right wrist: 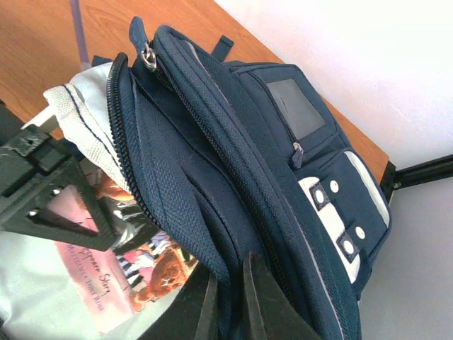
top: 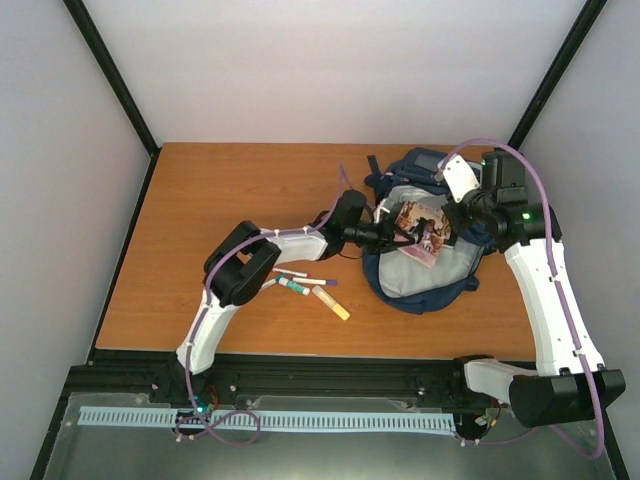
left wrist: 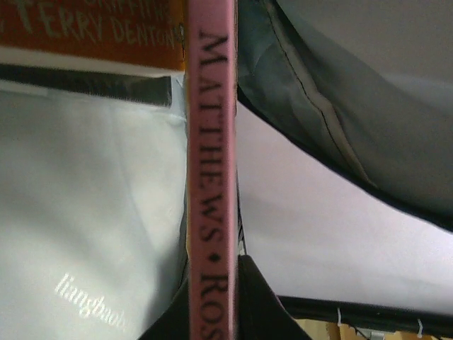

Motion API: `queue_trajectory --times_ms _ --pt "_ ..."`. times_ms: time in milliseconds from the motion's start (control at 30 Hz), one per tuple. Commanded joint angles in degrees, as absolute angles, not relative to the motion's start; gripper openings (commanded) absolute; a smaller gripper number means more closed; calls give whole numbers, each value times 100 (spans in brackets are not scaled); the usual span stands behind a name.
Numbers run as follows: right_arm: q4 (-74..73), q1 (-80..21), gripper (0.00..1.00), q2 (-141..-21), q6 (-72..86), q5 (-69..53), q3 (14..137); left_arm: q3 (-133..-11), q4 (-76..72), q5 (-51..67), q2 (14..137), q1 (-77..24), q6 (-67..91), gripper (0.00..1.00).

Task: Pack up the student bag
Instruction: Place the book in the student bag.

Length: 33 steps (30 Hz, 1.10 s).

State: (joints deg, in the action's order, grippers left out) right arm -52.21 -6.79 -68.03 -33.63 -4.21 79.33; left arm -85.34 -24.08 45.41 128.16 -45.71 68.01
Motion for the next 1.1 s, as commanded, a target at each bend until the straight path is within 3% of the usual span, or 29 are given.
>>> queue_trajectory --times_ms 0,700,1067 --pt "-4313 -695 3 -6464 -3425 -552 7997 -9336 -2684 4580 13155 -4597 7003 1" --pt "-4376 -694 3 -6362 -3242 -880 7907 -12196 -2027 4456 15304 -4506 7357 2" --pt "-4359 -694 3 -6295 -3257 -628 7629 -10948 -1645 4256 14315 -4476 6912 46"
